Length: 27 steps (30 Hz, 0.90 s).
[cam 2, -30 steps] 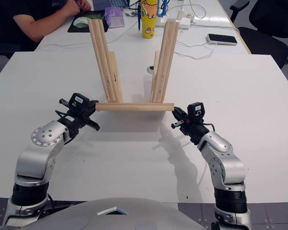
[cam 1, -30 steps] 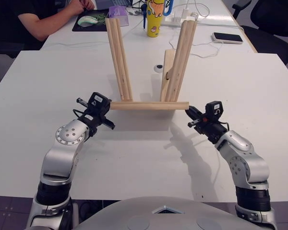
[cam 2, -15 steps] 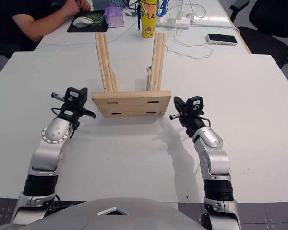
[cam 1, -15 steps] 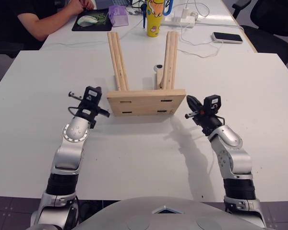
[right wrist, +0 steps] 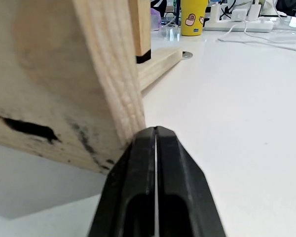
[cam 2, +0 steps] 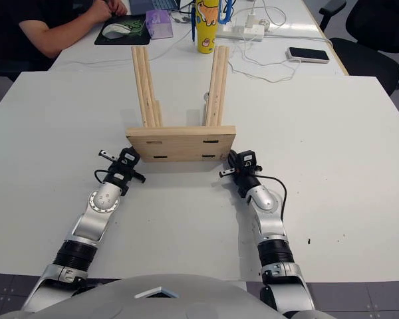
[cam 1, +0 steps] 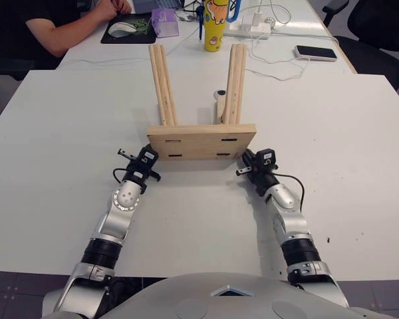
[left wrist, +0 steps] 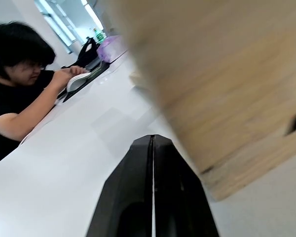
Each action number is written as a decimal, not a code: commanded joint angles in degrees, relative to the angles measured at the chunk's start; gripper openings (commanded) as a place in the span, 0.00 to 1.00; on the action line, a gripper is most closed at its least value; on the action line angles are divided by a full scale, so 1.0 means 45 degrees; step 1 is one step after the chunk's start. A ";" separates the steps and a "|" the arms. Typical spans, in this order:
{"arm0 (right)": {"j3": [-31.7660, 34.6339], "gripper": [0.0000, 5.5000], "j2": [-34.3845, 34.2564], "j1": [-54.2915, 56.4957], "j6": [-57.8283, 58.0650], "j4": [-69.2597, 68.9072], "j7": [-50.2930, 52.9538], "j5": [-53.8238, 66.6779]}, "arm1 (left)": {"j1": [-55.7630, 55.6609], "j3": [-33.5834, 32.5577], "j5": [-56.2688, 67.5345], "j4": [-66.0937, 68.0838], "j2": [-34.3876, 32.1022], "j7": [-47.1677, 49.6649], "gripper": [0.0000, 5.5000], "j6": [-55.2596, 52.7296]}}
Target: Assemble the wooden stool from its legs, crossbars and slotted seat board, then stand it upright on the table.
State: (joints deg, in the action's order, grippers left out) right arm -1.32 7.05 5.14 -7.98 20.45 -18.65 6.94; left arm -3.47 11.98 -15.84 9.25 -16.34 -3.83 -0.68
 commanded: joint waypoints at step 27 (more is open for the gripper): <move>0.0475 0.00 0.1167 0.0727 0.8360 -1.0851 -0.0447 0.3700 | -0.1814 -0.0464 0.2403 -0.9380 0.0902 -0.2554 0.00 -0.7899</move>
State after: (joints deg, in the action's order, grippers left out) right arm 3.94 13.56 4.63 27.49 -23.44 -17.56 18.04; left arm -8.77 6.27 -9.49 -29.75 -14.30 -10.25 -35.63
